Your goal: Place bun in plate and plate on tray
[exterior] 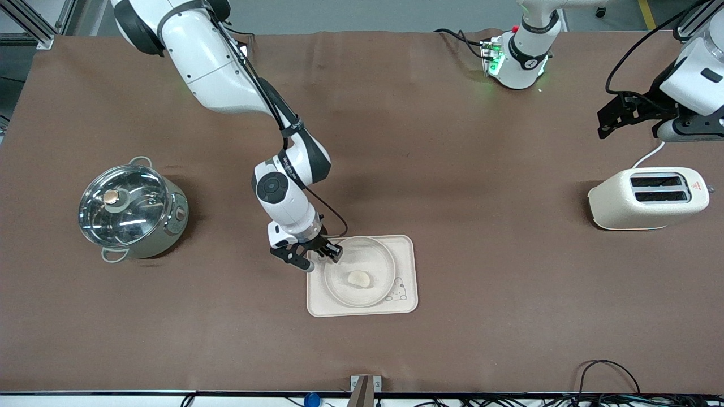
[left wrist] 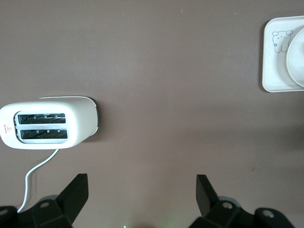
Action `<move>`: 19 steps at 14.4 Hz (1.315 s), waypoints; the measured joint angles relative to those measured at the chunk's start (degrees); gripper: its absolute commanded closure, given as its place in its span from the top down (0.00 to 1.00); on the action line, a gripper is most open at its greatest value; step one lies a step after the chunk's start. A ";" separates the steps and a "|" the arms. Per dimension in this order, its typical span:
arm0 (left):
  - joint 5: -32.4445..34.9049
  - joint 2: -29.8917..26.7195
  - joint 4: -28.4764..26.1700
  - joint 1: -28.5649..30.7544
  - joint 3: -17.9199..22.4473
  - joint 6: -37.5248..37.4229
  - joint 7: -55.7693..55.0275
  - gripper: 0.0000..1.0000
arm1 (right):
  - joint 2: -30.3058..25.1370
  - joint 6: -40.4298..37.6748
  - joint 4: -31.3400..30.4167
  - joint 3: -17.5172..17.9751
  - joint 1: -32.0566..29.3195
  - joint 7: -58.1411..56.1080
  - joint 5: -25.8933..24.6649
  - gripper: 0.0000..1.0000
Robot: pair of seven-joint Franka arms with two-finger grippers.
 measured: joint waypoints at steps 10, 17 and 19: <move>0.00 -0.02 0.12 0.22 0.41 -0.76 1.81 1.00 | -13.26 -25.03 2.95 -1.28 -2.78 -2.19 -0.02 1.00; 0.00 -0.08 0.17 0.20 0.41 -1.74 1.81 1.00 | -29.40 -48.86 1.97 -1.73 -14.21 -24.90 -3.36 1.00; 0.00 -0.13 0.22 0.21 0.41 -1.79 1.81 1.00 | -33.76 -55.46 1.96 -2.03 -18.24 -32.78 -4.35 1.00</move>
